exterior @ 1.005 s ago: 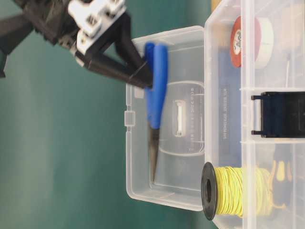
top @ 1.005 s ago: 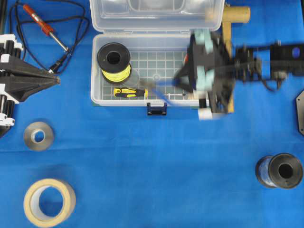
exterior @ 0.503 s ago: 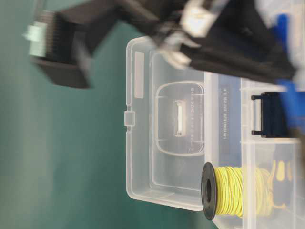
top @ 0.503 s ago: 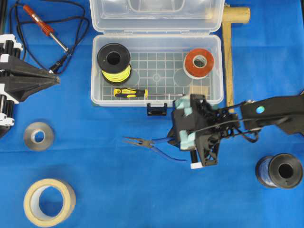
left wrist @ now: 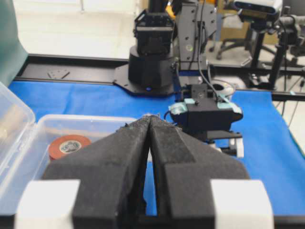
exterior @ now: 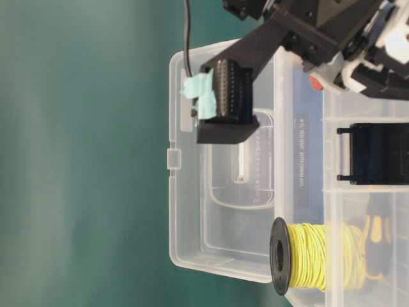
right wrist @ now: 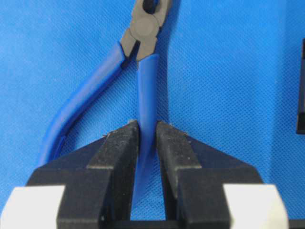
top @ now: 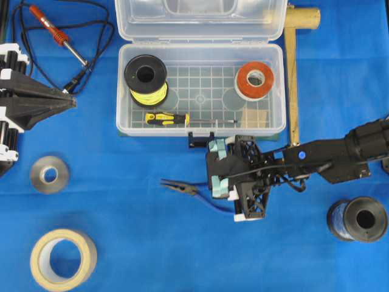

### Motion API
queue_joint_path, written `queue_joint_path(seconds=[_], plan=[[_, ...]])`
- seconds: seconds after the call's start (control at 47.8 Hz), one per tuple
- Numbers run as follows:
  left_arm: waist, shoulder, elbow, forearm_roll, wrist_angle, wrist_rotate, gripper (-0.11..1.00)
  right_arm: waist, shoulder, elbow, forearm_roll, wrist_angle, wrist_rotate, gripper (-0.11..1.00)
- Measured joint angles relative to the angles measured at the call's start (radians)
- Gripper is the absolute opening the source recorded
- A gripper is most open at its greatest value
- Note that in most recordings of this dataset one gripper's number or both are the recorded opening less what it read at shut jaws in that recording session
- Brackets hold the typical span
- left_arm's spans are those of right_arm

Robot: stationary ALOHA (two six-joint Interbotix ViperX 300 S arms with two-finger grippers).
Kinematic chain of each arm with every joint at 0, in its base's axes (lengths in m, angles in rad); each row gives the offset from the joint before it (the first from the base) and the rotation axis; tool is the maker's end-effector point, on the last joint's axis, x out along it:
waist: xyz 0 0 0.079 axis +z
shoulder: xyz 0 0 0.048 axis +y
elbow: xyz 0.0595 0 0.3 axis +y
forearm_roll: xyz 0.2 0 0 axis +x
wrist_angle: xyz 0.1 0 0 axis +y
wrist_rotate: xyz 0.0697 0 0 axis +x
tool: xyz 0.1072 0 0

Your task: Pick the nipper from the toolbox among several items.

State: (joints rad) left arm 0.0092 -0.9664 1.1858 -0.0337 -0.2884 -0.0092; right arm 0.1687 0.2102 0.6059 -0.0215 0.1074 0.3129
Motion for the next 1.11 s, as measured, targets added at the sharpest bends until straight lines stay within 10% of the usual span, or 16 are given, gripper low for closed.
queue_joint_path(seconds=[0.23, 0.649, 1.11], plan=[[0.0, -0.002, 0.0, 0.0, 0.012, 0.0, 0.0, -0.021, -0.077, -0.003, 0.0, 0.107, 0.002, 0.8], [0.0, -0.009, 0.002, 0.0, 0.017, -0.003, 0.0, -0.074, -0.653, 0.187, -0.141, 0.238, -0.003, 0.7], [0.0, -0.014, 0.002, 0.0, 0.017, -0.003, 0.0, -0.138, -1.206, 0.56, -0.172, 0.141, -0.003, 0.7]])
